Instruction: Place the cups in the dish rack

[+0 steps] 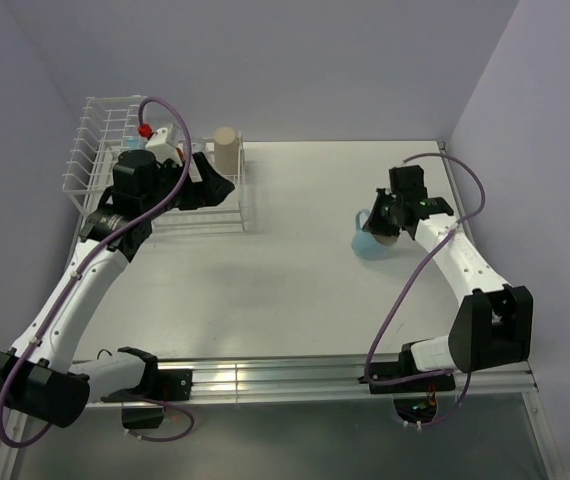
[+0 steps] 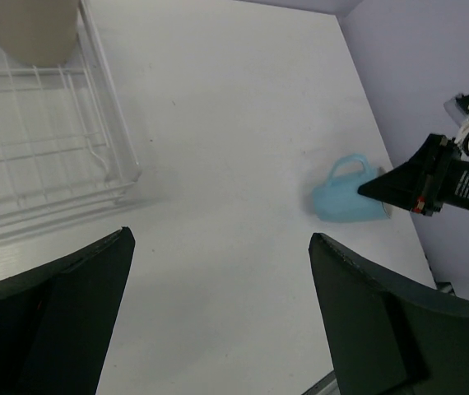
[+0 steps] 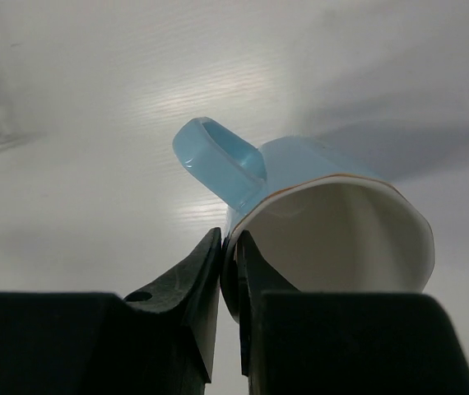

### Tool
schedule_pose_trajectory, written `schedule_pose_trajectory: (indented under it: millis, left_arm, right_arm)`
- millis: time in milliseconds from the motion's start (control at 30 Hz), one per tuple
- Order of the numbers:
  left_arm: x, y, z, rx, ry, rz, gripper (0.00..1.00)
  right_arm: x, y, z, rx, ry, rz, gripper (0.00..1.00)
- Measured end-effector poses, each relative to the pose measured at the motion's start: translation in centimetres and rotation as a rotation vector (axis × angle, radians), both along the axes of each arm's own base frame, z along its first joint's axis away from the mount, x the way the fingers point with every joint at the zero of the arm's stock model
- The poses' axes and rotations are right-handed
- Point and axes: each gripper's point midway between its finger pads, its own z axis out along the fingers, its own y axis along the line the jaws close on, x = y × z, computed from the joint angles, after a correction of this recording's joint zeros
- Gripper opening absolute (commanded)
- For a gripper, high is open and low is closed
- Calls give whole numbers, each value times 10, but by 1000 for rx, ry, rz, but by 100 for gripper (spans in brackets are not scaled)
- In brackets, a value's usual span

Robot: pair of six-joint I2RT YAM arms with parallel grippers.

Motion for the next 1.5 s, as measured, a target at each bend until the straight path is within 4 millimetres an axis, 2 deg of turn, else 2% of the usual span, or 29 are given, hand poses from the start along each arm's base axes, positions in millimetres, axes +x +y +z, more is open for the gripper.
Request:
schedule_pose_trajectory:
  millis: [167, 300, 433, 600, 733, 867, 1133, 1500]
  left_arm:
    - [-5, -18, -30, -83, 60, -65, 95]
    - [-10, -32, -46, -158, 85, -125, 95]
    - [-15, -46, -47, -246, 61, -201, 99]
    - [-17, -62, -31, -328, -8, -303, 99]
    - [-17, -70, -18, -358, -72, -370, 99]
    - [-17, -77, -15, -367, -110, -433, 99]
    - [-15, -88, -12, -390, -175, -527, 99]
    - [-29, -100, 10, -491, -270, -685, 99]
  right_arm:
    - [18, 60, 58, 152, -111, 152, 0]
    - [22, 96, 95, 309, -178, 237, 0]
    - [19, 120, 120, 476, -193, 287, 0]
    - [15, 147, 158, 687, -217, 350, 0]
    - [10, 160, 187, 833, -243, 396, 0]
    - [2, 170, 207, 944, -245, 441, 0]
    - [-15, 186, 231, 1093, -222, 513, 0]
    - [-27, 195, 253, 1177, -235, 569, 0]
